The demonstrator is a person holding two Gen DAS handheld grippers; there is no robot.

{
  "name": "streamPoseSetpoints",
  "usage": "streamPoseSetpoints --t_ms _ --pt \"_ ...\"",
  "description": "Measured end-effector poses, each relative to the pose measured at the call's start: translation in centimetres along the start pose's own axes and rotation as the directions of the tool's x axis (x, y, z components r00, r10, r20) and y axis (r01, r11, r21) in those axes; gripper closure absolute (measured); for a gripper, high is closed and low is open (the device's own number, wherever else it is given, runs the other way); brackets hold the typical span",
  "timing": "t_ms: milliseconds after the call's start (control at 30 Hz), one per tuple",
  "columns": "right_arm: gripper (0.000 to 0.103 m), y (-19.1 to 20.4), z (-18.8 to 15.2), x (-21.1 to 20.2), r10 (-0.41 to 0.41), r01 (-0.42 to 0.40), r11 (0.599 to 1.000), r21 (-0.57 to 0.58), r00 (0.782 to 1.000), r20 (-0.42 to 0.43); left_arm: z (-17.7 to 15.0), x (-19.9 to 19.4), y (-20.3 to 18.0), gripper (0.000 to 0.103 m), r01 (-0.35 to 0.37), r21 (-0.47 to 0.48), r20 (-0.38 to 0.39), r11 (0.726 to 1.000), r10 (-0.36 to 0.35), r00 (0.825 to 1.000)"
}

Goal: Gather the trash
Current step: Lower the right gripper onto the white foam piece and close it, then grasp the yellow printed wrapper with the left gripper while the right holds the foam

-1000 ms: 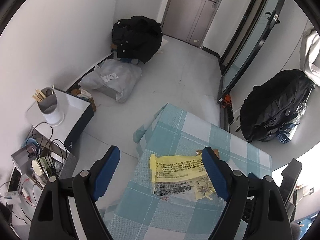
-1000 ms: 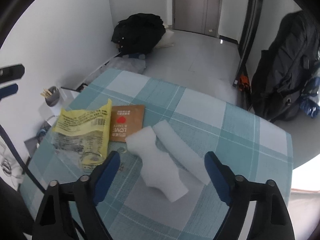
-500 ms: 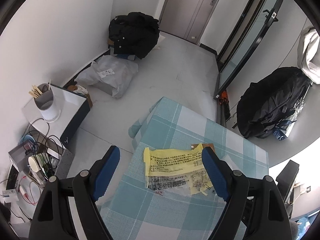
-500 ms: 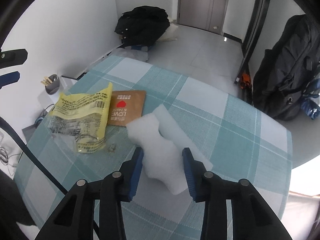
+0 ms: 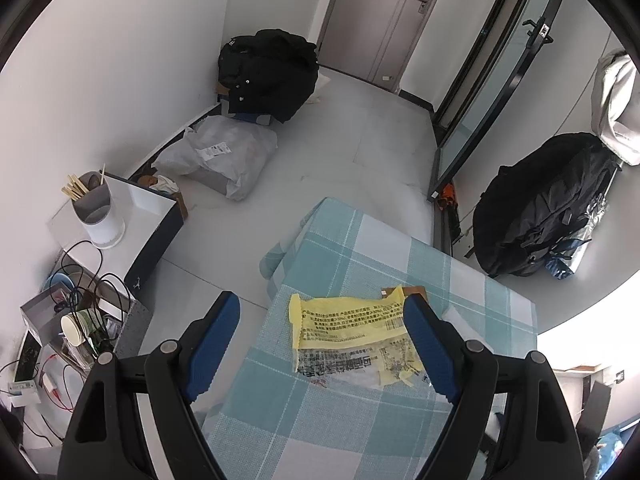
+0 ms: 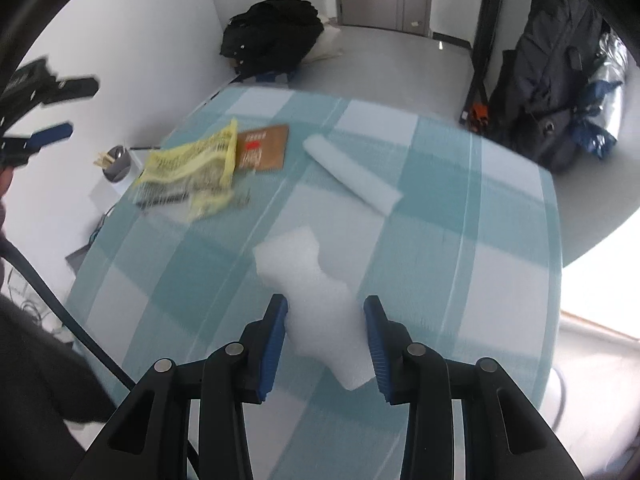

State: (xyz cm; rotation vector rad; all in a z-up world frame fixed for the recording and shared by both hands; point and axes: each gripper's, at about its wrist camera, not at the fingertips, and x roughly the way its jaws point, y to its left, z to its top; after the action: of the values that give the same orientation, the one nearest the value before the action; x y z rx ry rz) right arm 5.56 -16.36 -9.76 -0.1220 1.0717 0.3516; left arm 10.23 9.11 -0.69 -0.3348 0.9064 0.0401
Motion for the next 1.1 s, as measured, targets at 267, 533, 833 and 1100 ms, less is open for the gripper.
streamPoseSetpoints --t_ms 267,533,833,1100 --pt "0.057 2.1 -0.6 0.2 -0.006 0.007 0.997 -0.082 1.000 0.013 -0.4 -0.2 0.3 0.021 0.007 0.011 -0.012 1.000 -0.007 1.000" --pt "0.038 3.3 -0.6 2.4 0.009 -0.006 0.988 -0.154 1.000 0.019 -0.3 0.6 1.8 0.021 0.049 -0.003 -0.061 0.999 -0.050 0.997" --pt "0.067 2.3 -0.4 2.6 0.078 -0.076 0.991 -0.113 0.997 0.015 -0.8 5.4 1.1 0.021 0.017 0.047 -0.255 0.999 -0.005 0.967" --pt "0.068 0.7 0.5 0.4 0.178 -0.176 0.984 -0.025 0.980 0.086 -0.6 8.3 -1.2 0.021 -0.025 0.191 -0.338 0.981 0.089 0.937"
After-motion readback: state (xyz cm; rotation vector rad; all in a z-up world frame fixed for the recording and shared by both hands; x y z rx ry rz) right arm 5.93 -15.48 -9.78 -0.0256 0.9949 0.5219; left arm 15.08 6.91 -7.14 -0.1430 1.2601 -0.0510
